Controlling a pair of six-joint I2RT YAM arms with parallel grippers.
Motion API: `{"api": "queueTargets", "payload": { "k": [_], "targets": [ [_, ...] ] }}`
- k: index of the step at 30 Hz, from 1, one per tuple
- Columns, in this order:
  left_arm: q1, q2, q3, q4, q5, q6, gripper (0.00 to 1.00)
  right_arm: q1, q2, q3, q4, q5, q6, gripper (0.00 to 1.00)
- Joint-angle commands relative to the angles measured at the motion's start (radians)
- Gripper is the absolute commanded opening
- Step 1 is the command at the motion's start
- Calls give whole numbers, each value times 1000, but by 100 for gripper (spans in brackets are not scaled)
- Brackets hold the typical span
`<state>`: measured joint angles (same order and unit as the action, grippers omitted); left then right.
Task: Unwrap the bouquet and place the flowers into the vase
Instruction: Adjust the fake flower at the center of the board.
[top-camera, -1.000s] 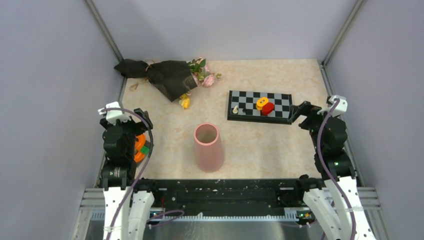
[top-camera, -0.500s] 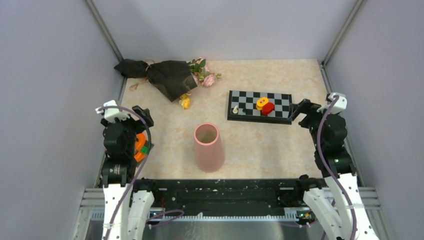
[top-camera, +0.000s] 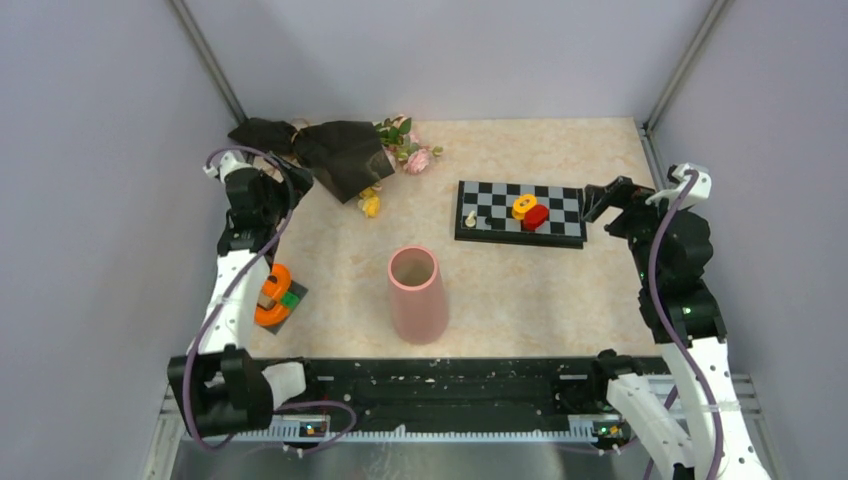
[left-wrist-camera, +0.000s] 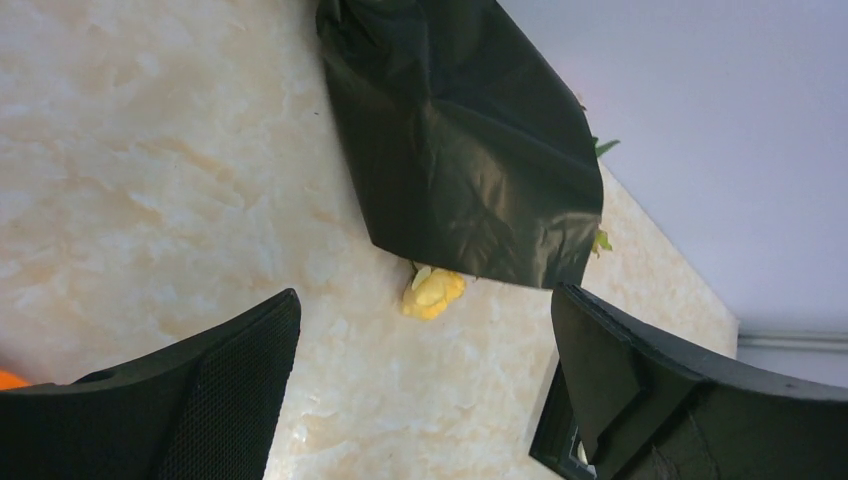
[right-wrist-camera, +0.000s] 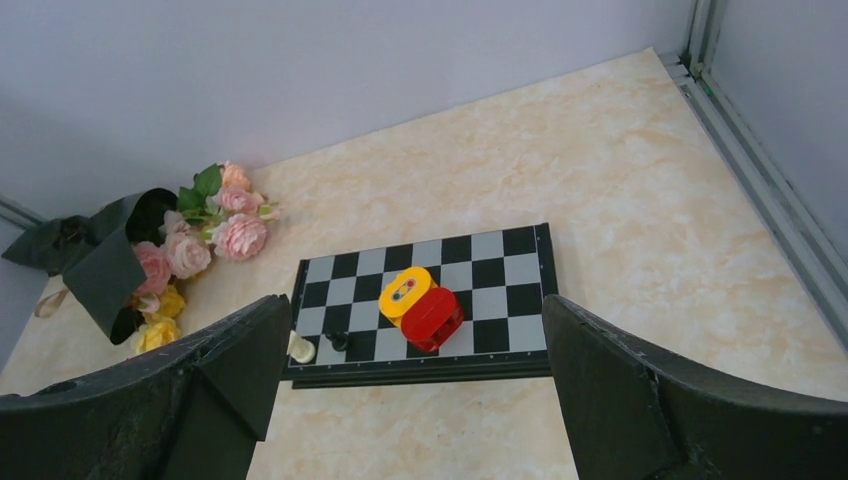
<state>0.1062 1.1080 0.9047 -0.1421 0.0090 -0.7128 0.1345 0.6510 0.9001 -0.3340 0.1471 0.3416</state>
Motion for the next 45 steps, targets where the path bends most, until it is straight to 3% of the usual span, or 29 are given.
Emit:
{"api": "queueTargets", "payload": {
  "k": [1, 7, 14, 18, 26, 45],
  "targets": [
    [74, 134, 102, 149, 92, -133, 99, -7, 7, 53, -4, 30, -13, 99],
    [187, 374, 244, 192, 161, -164, 99, -8, 17, 71, 1, 39, -14, 99],
    [226, 644, 436, 201, 172, -147, 98, -7, 15, 81, -7, 68, -20, 99],
    [227, 726, 462, 298, 136, -180, 96, -8, 13, 85, -6, 54, -8, 99],
    [204, 940, 637, 319, 203, -184, 94, -9, 12, 62, -1, 67, 15, 99],
    [158, 1225, 937, 184, 238, -197, 94, -8, -24, 57, -43, 137, 18, 99]
  ]
}}
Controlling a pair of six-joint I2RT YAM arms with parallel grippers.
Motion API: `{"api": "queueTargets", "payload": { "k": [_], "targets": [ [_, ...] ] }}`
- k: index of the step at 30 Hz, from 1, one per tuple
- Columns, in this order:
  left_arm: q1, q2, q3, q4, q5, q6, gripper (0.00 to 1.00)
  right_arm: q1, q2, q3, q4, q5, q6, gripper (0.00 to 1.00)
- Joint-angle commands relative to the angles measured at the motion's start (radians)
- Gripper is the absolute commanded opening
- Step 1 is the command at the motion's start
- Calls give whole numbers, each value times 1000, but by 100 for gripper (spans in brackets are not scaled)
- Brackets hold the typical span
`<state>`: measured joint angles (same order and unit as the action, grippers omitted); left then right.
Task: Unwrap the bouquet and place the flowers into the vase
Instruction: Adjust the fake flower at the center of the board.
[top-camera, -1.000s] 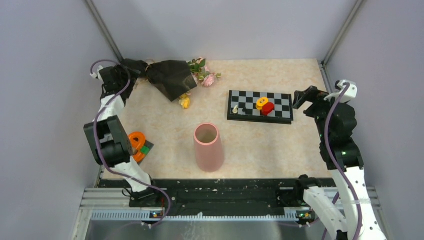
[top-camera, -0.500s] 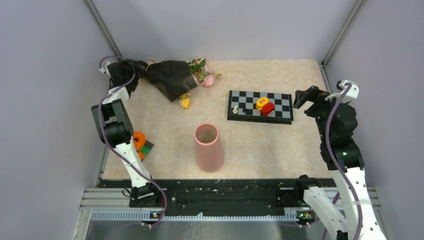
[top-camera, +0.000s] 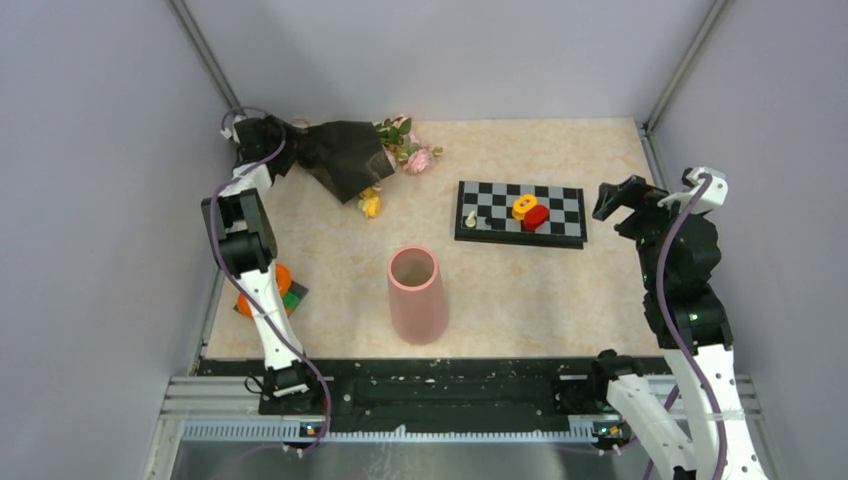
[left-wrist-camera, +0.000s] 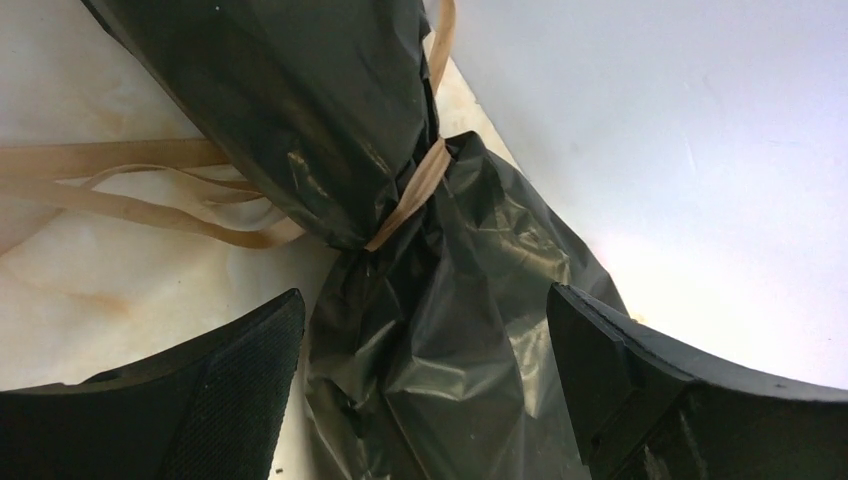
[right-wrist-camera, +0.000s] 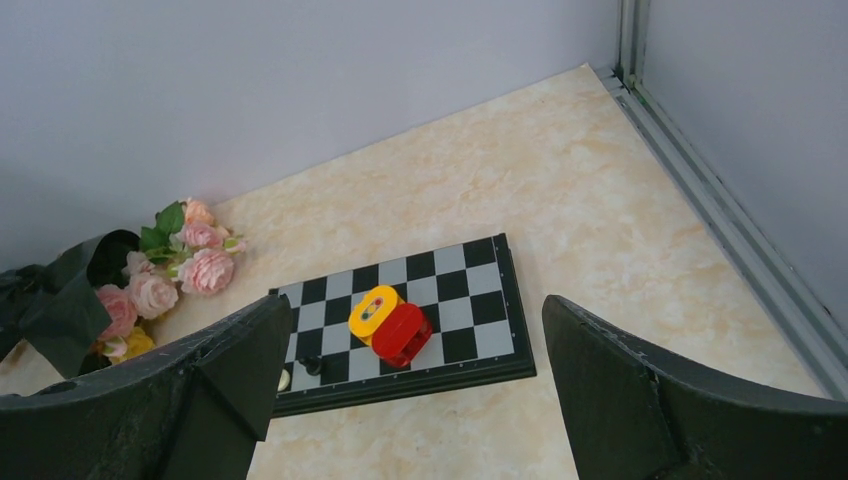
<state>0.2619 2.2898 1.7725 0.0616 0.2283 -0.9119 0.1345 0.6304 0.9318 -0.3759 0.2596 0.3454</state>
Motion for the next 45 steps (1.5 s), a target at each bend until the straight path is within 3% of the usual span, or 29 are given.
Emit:
{"api": "queueTargets", "payload": {
  "k": [1, 14, 23, 28, 34, 40, 45],
  "targets": [
    [2, 55, 80, -21, 22, 2, 93, -8, -3, 25, 1, 22, 17, 99],
    [0, 176, 195, -11, 46, -26, 88, -8, 32, 23, 1, 20, 31, 99],
    [1, 216, 231, 60, 61, -37, 70, -7, 75, 16, 30, 16, 29, 99],
    [2, 193, 205, 144, 90, -24, 43, -9, 99, 13, 48, 15, 23, 99],
    [2, 103, 116, 292, 100, -26, 24, -8, 117, 16, 65, 6, 15, 99],
    [2, 10, 57, 390, 109, -33, 13, -8, 120, 18, 70, -3, 11, 98],
    [2, -63, -5, 423, 108, -55, 10, -8, 115, 19, 65, -9, 12, 98]
  ]
}}
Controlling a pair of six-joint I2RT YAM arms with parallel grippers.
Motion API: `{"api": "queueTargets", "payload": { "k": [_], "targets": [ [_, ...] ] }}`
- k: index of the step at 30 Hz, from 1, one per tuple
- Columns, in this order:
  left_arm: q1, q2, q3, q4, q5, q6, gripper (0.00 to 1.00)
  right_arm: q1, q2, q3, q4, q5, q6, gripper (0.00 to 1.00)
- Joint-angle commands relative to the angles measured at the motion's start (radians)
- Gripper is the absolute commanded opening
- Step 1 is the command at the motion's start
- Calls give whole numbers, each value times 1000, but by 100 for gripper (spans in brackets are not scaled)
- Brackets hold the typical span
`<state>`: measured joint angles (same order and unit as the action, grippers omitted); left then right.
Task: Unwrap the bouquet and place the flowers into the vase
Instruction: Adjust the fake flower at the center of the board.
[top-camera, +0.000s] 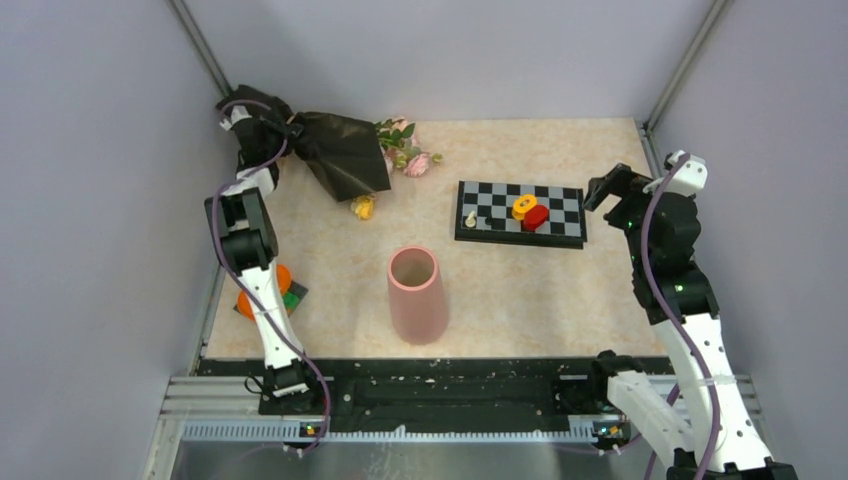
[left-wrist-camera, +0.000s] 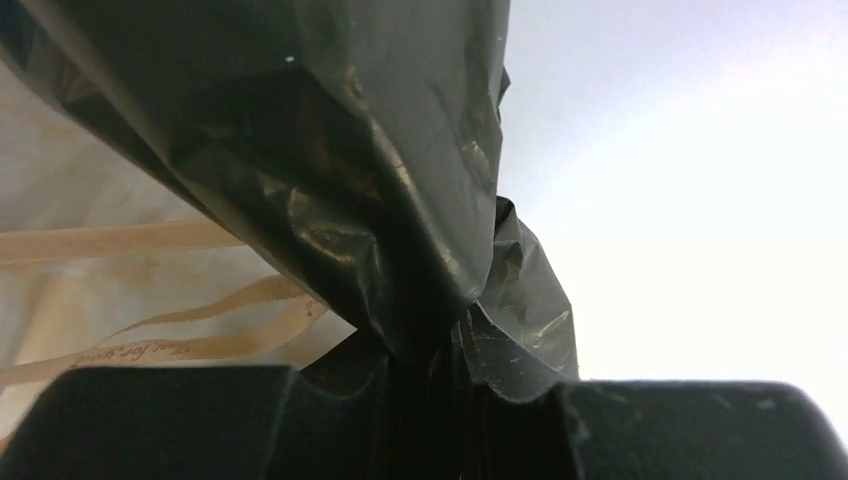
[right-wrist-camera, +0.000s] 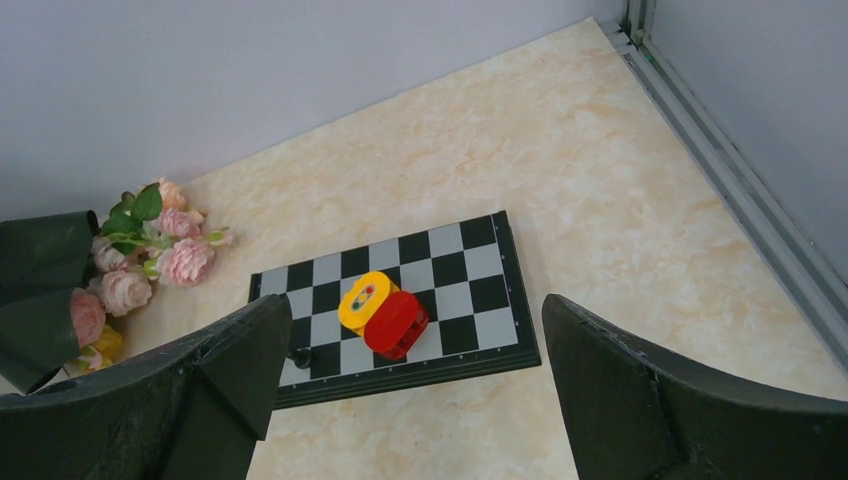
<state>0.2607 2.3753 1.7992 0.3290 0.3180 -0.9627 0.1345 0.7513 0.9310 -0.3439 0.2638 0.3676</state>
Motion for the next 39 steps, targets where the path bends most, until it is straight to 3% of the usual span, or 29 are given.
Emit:
{"api": "queueTargets", "payload": {
  "k": [1, 17, 22, 28, 34, 39],
  "targets": [
    [3, -164, -52, 169, 18, -7, 10, -8, -9, 20, 32, -14, -10, 98],
    [20, -458, -418, 366, -29, 50, 8, -8, -56, 24, -15, -23, -25, 98],
    [31, -518, -483, 419, 6, 33, 8, -8, -23, 22, 56, -234, -68, 98],
    [45, -585, -590, 489, 14, 8, 6, 3, 103, 45, 179, -517, -10, 98],
    [49, -674, -649, 515, 9, 60, 6, 116, 211, 88, 201, -546, -7, 98],
    [49, -757, -630, 474, 1, 151, 6, 176, 189, 52, 228, -549, -43, 98]
  ]
}}
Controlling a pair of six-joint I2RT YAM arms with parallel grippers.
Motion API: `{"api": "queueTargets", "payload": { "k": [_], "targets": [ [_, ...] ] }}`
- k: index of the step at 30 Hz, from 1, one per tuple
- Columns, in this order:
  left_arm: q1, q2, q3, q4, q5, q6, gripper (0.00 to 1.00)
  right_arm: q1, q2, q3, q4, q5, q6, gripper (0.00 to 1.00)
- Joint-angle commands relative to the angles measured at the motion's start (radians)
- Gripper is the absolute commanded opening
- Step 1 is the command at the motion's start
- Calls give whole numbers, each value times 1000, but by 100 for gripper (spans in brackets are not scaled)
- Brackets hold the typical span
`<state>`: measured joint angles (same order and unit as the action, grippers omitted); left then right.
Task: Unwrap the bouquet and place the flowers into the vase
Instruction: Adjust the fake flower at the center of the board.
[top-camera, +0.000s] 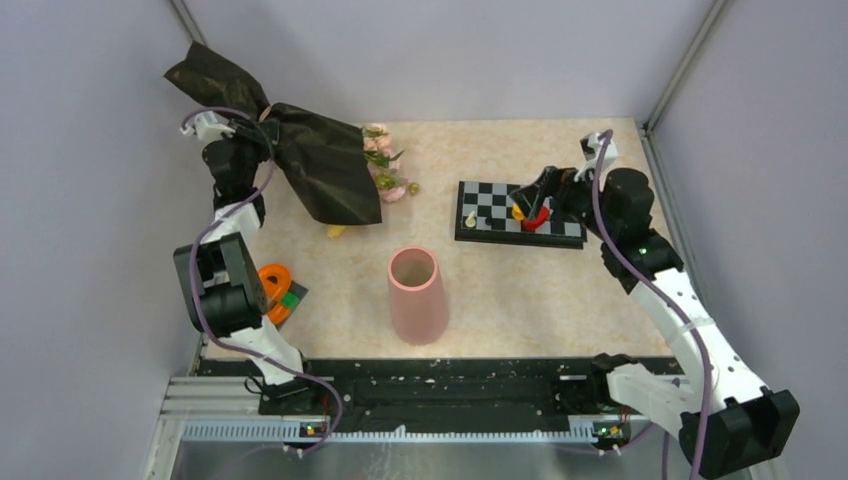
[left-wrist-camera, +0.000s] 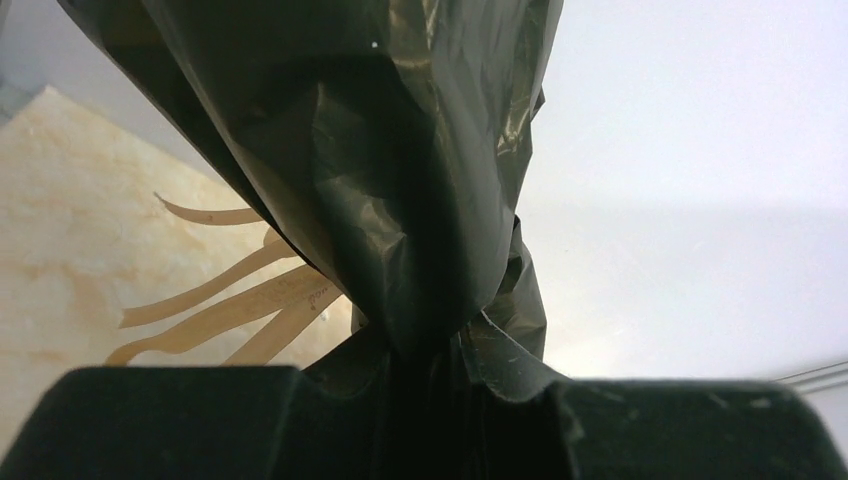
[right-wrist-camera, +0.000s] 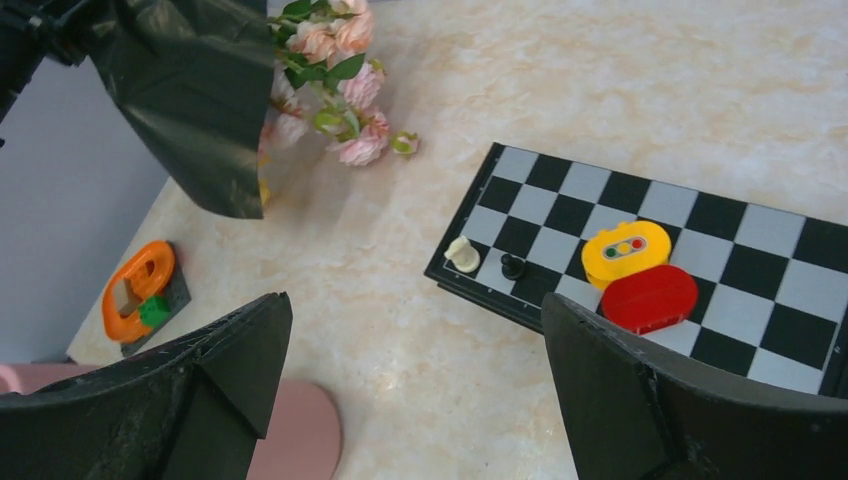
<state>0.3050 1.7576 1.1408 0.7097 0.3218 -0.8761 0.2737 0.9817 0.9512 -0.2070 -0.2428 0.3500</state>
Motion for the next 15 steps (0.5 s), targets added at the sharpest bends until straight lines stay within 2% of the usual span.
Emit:
{"api": "queueTargets", "payload": {
  "k": [1, 15],
  "targets": [
    [4, -161, 30, 84, -7, 86, 6, 41, -54, 23, 95, -50, -31, 98],
    [-19, -395, 75, -137, -57, 512, 5, 43, -198, -37, 100, -43, -102, 97]
  ]
}}
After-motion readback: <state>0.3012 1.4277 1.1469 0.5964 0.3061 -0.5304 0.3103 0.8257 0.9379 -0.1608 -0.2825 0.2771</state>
